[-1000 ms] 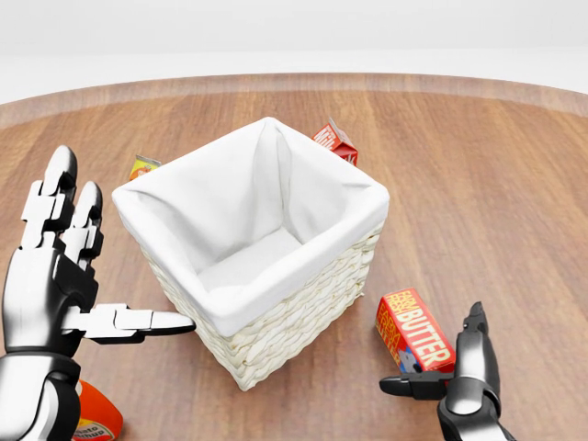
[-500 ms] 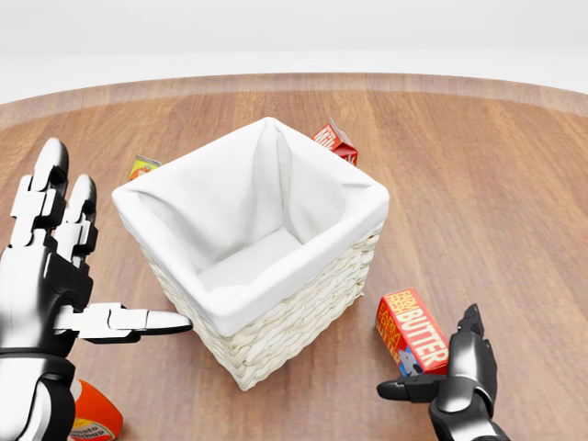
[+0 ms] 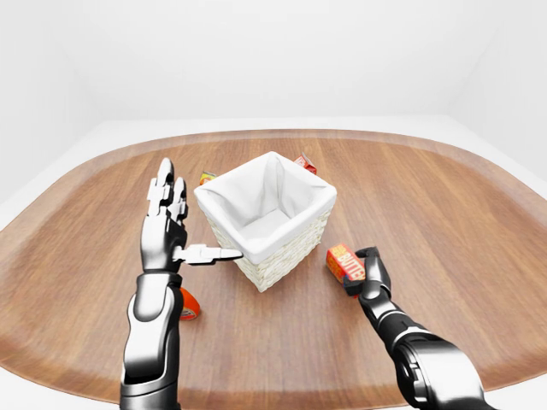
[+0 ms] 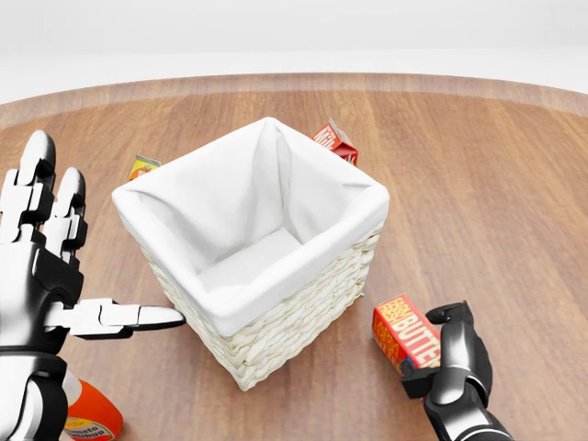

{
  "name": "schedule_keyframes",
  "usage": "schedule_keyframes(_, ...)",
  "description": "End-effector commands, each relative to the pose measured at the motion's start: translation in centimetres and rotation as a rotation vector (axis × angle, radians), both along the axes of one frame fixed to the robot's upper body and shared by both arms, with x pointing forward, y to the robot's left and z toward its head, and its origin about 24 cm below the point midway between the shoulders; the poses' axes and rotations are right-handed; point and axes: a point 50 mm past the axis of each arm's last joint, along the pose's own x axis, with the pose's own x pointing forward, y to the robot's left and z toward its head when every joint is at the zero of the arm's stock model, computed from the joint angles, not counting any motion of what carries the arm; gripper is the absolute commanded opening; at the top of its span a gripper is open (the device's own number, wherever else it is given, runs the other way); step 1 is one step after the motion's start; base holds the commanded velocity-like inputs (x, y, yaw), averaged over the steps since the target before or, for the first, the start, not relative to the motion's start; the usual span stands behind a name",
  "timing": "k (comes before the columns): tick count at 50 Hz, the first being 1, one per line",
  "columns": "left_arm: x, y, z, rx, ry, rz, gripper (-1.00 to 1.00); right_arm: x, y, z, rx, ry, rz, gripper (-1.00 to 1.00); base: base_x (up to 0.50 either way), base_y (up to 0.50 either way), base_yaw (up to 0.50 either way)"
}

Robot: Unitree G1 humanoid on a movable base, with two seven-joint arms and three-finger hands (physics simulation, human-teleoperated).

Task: Pick up the butter and put it in the basket.

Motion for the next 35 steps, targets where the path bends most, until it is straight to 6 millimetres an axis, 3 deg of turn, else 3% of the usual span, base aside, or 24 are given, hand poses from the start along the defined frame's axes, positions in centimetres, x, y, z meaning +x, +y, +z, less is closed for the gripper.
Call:
schedule_keyframes(1, 0.0, 0.4, 0.3, 0.001, -0.012, 0.016, 1.0, 0.6, 0.2, 0.8, -0.095, -0.038, 0.049, -1.0, 0.0, 0.0, 0.0)
schedule_keyframes(13, -0.1, 0.4, 0.2, 0.003, -0.01, 0.018, 1.0, 0.8, -0.4, 1.1, -0.087, -0.047, 0.034, -1.0, 0.0, 0.0, 0.0)
schedule_keyframes(25, -0.5, 0.3, 0.4, 0.003, -0.022, 0.021, 1.0, 1.2, -2.6, 1.8, 0.153, -0.096, -0.16, -1.0, 0.0, 0.0, 0.0)
schedule_keyframes(35, -0.7, 0.3, 0.9, 0.008, -0.044, 0.02, 1.0, 2.3, -3.9, 3.4, 0.237, -0.164, -0.22, -1.0, 0.0, 0.0, 0.0)
